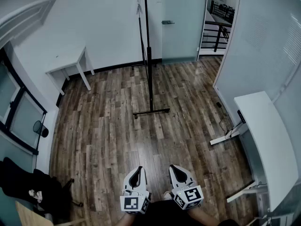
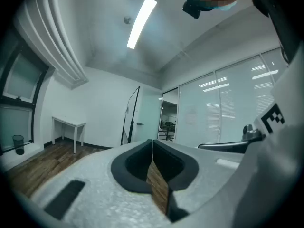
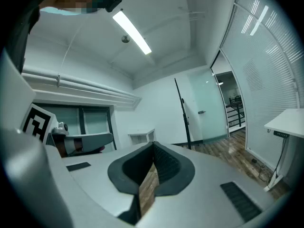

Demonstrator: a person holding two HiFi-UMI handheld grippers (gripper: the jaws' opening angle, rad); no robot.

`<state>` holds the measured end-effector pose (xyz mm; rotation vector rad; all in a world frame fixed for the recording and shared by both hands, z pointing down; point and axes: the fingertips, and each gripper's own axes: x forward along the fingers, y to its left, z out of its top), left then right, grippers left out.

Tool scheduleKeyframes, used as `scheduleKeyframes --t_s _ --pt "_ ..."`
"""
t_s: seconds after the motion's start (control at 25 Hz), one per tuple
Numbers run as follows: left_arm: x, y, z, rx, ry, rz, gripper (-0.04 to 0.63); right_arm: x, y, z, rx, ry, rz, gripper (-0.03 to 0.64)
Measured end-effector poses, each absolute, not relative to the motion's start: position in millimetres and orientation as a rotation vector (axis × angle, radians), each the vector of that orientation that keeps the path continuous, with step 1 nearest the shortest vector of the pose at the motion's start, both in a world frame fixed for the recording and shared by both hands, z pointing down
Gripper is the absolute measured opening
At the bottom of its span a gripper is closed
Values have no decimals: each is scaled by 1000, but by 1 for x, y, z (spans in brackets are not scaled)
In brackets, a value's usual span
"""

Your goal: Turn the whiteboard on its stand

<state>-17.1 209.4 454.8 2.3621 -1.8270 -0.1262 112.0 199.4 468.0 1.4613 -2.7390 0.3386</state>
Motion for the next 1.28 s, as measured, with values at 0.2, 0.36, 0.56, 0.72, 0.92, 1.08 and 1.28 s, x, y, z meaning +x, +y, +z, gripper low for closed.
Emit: scheduleKeyframes --t_s 0.2,0.36,0.56,0.72,0.92,1.08,1.28 --pt "-5 207 456 2362 -1838 -125 18 125 196 469 1463 -2747 333 11" --pt "5 209 458 2357 -1846 -118 18 133 199 470 1452 -2754 337 11" --pt "22 209 456 2345 -1859 -117 18 148 197 467 1440 -2773 357 11" --pt "35 208 459 2328 -1888 -108 18 162 194 471 1431 -2766 373 11" --pt "55 211 462 2311 -1926 -101 18 176 196 476 1370 -2809 361 11" --pt "61 208 468 2294 -1931 -67 18 179 188 481 1341 -2823 394 11" --pt "57 189 481 2249 -1945 -60 18 177 168 492 1319 -2820 381 11"
